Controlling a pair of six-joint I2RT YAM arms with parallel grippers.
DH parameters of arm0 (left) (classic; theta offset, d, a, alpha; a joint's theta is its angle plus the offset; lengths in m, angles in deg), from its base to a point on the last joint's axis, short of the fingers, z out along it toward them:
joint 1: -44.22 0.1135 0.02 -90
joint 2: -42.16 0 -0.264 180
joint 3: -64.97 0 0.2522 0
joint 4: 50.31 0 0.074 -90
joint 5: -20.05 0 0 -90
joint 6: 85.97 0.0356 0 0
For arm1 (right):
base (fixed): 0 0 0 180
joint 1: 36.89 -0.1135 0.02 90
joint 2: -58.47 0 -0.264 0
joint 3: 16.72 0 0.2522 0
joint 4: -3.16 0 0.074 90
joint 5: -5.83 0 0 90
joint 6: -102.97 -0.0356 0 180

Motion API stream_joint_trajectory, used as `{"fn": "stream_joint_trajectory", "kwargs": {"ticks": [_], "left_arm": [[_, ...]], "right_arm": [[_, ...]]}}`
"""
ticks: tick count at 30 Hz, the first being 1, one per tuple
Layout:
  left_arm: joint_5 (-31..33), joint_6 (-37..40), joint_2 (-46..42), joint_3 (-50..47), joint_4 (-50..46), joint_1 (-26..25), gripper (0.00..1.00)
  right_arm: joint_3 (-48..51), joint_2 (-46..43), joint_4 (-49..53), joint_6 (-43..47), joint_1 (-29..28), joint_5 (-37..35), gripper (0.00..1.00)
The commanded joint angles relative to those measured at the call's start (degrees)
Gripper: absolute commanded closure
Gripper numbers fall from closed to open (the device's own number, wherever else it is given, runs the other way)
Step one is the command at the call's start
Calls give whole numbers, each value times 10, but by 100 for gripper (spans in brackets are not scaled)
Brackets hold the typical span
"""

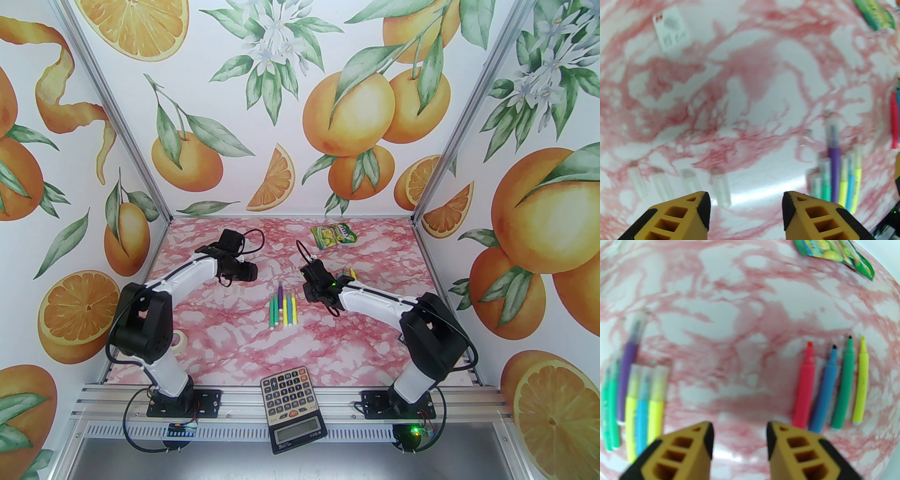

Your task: Open the pen caps

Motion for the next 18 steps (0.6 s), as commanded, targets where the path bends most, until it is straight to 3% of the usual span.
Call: {"fn": "stream_joint_trajectory", "kwargs": {"ticks": [1, 18], "left_arm": [[-32, 9, -40, -15, 31, -3, 40], [-99, -4, -146, -121, 133, 17, 35]], "right_arm": [[14, -27, -18, 0, -6, 47, 56], [20, -4, -8, -26, -29, 161, 57]]}}
